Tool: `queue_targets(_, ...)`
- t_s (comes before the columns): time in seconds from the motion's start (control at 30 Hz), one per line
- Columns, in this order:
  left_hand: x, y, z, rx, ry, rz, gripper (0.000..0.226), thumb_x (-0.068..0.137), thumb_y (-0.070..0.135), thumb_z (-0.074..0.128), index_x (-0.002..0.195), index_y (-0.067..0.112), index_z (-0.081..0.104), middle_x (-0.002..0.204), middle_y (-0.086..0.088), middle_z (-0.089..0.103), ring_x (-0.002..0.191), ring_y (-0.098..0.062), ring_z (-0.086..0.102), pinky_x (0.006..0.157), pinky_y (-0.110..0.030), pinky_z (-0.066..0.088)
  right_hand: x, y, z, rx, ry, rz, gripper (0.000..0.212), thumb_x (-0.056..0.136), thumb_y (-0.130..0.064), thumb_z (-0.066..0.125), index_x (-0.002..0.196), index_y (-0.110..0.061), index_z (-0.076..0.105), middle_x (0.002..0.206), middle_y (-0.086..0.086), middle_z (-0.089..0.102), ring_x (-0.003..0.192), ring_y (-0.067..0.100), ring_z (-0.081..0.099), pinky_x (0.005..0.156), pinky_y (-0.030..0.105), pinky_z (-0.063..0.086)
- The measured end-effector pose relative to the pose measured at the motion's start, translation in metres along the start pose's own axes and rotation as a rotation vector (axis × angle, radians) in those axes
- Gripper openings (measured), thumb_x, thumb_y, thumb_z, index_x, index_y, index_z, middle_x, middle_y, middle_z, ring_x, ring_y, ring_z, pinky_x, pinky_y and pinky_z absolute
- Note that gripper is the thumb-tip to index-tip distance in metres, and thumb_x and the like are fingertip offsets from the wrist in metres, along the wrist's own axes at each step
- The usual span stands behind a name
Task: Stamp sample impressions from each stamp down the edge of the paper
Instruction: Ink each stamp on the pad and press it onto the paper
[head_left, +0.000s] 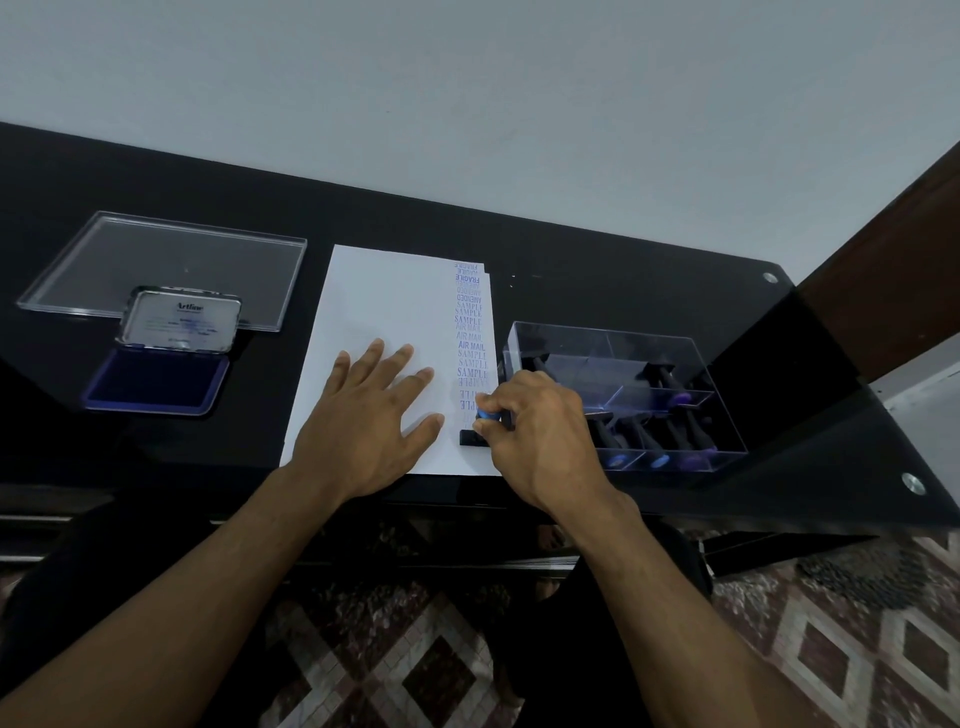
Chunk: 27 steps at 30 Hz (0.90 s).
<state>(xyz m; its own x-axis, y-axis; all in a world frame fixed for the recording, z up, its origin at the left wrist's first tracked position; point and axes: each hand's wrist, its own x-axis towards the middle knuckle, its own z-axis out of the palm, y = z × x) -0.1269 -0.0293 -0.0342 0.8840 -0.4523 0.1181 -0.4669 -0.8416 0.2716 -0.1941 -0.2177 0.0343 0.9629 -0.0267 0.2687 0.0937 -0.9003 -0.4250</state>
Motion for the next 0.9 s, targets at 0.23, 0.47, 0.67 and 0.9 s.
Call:
queue_targets(0.23, -0.0003, -0.0012, 0.0015, 0.018, -0.005, 0.000, 0.081, 0.089, 0.075, 0.008, 0.154, 0.035, 0.035, 0.167, 0.003, 0.018, 0.156, -0.022, 0.004, 0.126, -0.050, 0.006, -0.0008, 0.0003, 0.0012, -0.017, 0.002, -0.012, 0.011, 0.081, -0.016, 0.077, 0.092, -0.015, 0.077, 0.082, -0.014, 0.053, 0.083, 0.003, 0.045, 0.078, 0.019, 0.036)
queue_targets(0.47, 0.0002, -0.0016, 0.0028, 0.024, -0.005, 0.003, 0.081, 0.090, 0.076, 0.008, 0.154, 0.035, 0.034, 0.167, 0.003, 0.018, 0.156, -0.022, 0.004, 0.126, -0.050, 0.005, -0.0011, -0.0006, 0.0010, 0.002, 0.000, -0.004, 0.011, 0.081, -0.015, 0.078, 0.092, -0.014, 0.077, 0.083, -0.013, 0.055, 0.082, 0.003, 0.046, 0.078, 0.021, 0.041)
queue_targets(0.67, 0.0002, -0.0018, 0.0027, 0.019, -0.005, 0.001, 0.080, 0.090, 0.075, 0.009, 0.155, 0.035, 0.033, 0.168, 0.003, 0.017, 0.156, -0.021, 0.003, 0.126, -0.050, 0.004, -0.0012, -0.0007, 0.0010, -0.006, -0.010, 0.005, 0.012, 0.083, -0.016, 0.077, 0.094, -0.016, 0.077, 0.082, -0.016, 0.050, 0.082, 0.003, 0.045, 0.076, 0.020, 0.039)
queue_targets(0.9, -0.0002, -0.0031, 0.0038, 0.020, 0.001, 0.006, 0.078, 0.091, 0.075, 0.011, 0.155, 0.035, 0.034, 0.168, 0.003, 0.018, 0.156, -0.021, 0.003, 0.126, -0.050, 0.004, -0.0002, 0.0019, 0.0017, -0.005, -0.007, -0.009, 0.007, 0.082, -0.017, 0.076, 0.089, -0.015, 0.075, 0.082, -0.013, 0.053, 0.082, 0.003, 0.044, 0.077, 0.020, 0.039)
